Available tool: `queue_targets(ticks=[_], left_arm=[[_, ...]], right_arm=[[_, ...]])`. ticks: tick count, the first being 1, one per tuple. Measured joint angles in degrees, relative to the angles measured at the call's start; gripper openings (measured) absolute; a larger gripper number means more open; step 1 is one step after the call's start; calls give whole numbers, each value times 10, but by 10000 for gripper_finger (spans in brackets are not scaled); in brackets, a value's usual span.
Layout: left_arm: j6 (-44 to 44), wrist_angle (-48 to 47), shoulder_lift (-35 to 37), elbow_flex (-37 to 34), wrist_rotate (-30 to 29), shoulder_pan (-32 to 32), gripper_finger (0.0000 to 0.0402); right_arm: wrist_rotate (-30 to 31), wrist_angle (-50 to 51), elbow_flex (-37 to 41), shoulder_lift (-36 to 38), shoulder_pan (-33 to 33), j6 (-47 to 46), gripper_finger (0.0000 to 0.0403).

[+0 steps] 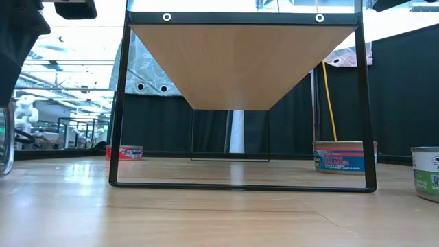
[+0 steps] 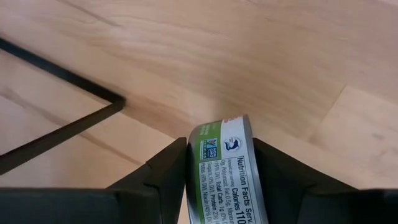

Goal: Stack canned seafood by type on shelf
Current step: Stack the green white soda can on the shelf

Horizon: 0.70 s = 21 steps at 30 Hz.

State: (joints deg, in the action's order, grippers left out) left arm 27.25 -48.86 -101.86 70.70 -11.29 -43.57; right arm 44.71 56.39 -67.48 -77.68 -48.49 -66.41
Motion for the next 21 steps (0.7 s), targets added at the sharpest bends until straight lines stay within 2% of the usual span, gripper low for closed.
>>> queue_targets(ticks=[11,21], left_arm=[[-72,-7,4,0,-30,1,168],[-97,-19,5,0,-44,1,169]], right_arm=[[0,0,0,0,0,0,313],[0,0,0,0,0,0,313]])
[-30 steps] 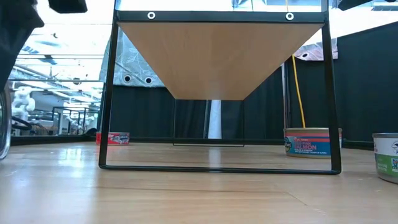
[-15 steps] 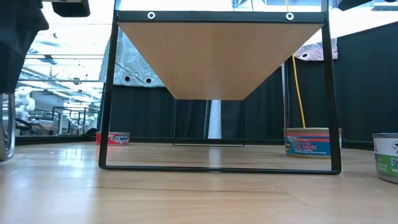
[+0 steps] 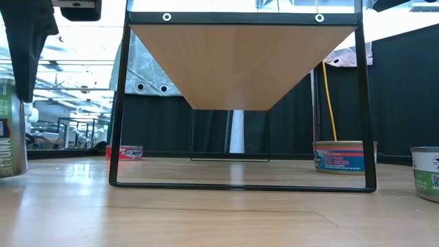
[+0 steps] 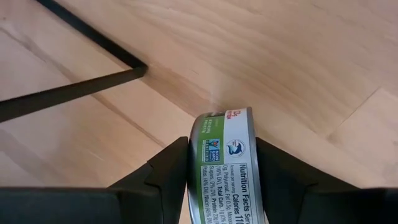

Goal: Stack canned seafood by type on shelf
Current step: Stack the green white soda can on the shelf

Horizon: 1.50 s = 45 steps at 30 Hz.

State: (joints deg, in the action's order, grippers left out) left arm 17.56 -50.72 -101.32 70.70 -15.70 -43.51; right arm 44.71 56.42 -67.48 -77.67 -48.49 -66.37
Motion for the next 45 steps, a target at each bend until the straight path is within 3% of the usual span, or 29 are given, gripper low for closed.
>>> queue_targets(ticks=[11,19,31,38,45], left_arm=[[-38,-19,4,0,0,2,225],[-52,-38,4,0,15,15,228],[-52,-38,3,0,65,30,144],[-81,-53,22,3,63,25,143],[-188,-154,111,103,79,-1,143]], right_arm=[[0,0,0,0,0,2,313],[0,0,0,0,0,3,313],[0,-8,0,0,0,11,313],[2,-8,0,0,0,17,313],[20,-9,0,0,0,43,313]])
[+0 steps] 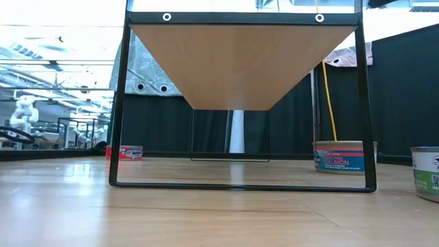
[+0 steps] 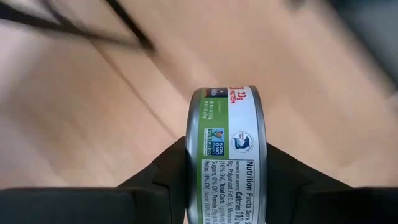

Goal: Stack canned seafood by type on shelf
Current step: Stack the green white soda can on the shelf

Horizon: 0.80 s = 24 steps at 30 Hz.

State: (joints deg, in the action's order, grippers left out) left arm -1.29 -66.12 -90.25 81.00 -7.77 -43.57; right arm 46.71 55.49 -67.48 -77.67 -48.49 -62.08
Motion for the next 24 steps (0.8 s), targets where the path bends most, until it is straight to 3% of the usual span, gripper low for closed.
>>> queue_targets(ticks=[4,10,15,18,24], left_arm=[[-6,49,69,59,-91,-3,143],[127,239,154,85,-225,40,143],[196,398,178,85,-229,111,143],[190,456,177,85,-226,149,143],[-7,492,157,85,-148,245,143]], right_arm=[[40,-3,0,0,2,30,313],[80,-28,0,0,11,80,313],[113,-62,0,0,17,115,313],[118,-77,0,0,18,139,313],[115,-69,0,0,18,171,313]])
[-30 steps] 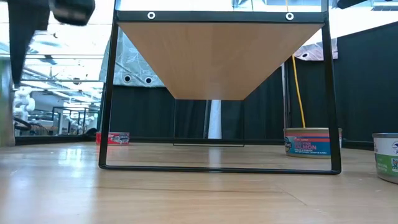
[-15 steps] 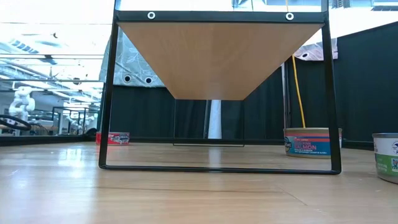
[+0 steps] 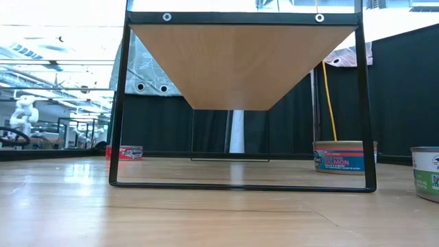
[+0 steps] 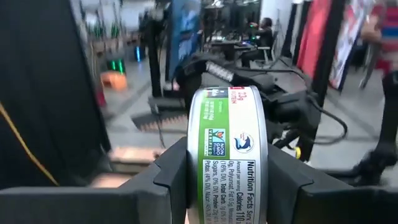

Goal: Stack canned seafood by type on shelf
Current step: Stack the green white soda can on the shelf

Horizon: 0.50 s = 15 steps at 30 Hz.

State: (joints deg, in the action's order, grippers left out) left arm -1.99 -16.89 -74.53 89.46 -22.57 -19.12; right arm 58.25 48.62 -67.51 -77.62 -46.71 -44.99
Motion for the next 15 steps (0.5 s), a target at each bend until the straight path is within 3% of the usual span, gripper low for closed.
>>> queue_targets(ticks=[3,7,11,15], left_arm=[[-89,-6,-20,0,37,49,144],[-192,-18,-60,0,129,103,160],[-257,-52,-96,-1,155,135,161],[-300,-74,-119,-5,184,163,158]], right_arm=[[0,0,0,0,0,17,313],[-1,0,0,0,0,23,313],[-6,0,0,0,-1,26,313],[-49,1,0,0,-1,25,313]])
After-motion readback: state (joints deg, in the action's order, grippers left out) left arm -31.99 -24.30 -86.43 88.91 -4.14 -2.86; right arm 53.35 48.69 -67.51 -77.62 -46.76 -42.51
